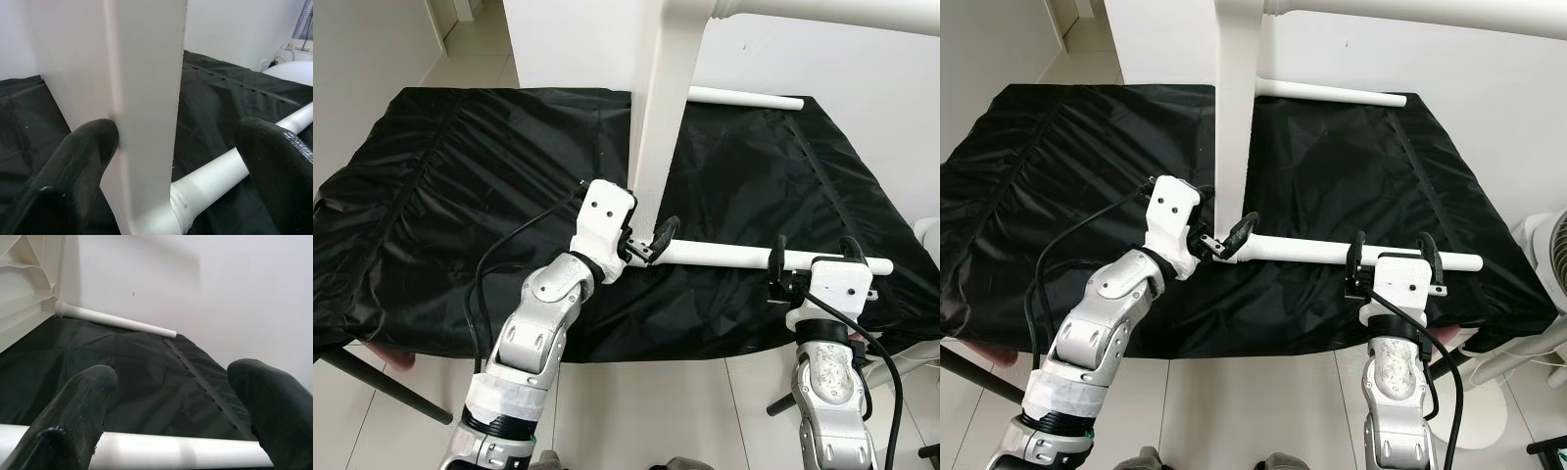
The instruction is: Building children table
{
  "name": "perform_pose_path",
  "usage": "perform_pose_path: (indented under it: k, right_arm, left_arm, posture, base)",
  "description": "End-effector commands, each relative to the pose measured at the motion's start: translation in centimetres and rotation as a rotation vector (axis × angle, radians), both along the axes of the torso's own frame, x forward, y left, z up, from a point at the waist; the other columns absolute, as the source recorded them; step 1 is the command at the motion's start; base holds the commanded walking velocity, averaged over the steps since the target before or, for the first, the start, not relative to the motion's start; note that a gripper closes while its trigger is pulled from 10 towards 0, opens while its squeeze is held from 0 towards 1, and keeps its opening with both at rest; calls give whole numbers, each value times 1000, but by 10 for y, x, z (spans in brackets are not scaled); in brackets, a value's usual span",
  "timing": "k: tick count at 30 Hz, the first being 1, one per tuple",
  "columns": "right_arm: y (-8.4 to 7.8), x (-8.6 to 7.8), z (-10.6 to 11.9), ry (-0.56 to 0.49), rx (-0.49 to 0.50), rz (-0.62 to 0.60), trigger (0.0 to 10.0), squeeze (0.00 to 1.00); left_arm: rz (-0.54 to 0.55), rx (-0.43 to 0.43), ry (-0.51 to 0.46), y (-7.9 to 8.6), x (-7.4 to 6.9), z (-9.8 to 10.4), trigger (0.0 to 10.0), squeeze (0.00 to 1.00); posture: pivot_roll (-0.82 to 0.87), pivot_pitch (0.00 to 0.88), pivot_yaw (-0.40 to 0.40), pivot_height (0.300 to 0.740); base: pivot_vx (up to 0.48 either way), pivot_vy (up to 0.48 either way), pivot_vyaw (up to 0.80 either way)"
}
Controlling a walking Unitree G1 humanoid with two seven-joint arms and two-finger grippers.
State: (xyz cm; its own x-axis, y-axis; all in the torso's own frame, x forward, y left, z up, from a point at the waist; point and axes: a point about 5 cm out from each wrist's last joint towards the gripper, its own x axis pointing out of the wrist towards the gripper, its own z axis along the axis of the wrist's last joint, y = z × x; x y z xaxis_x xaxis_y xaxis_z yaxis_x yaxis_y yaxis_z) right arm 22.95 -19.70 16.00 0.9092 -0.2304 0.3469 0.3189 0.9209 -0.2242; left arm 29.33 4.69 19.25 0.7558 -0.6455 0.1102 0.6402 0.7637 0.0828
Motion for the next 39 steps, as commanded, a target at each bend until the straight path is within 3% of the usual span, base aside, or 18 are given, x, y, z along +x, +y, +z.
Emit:
perform_pose_path:
  k: [1,11,26,39]
  right_arm:
    - [0,1,1,5,-9,1,10000,0]
    - [1,2,1,4,1,-2,10000,0]
    - [2,1,-1,8,6,-7,10000,0]
    - [3,0,-2,13,11,-9,10000,0]
  left_arm:
    - [98,12,14,0,5,-1,10000,0]
    - [173,40,59,-8,15,1,10000,0]
    - [223,22,123,-16,15,3,10000,0]
    - [354,-13,104,-21,25,16,10000,0]
  posture:
    - [15,30,-2,740]
    - [14,32,2,740]
    - [13,39,9,740]
    - [10,43,12,740]
  base:
    - [0,0,0]
    - [0,0,0]
    - [0,0,0]
    - [0,0,0]
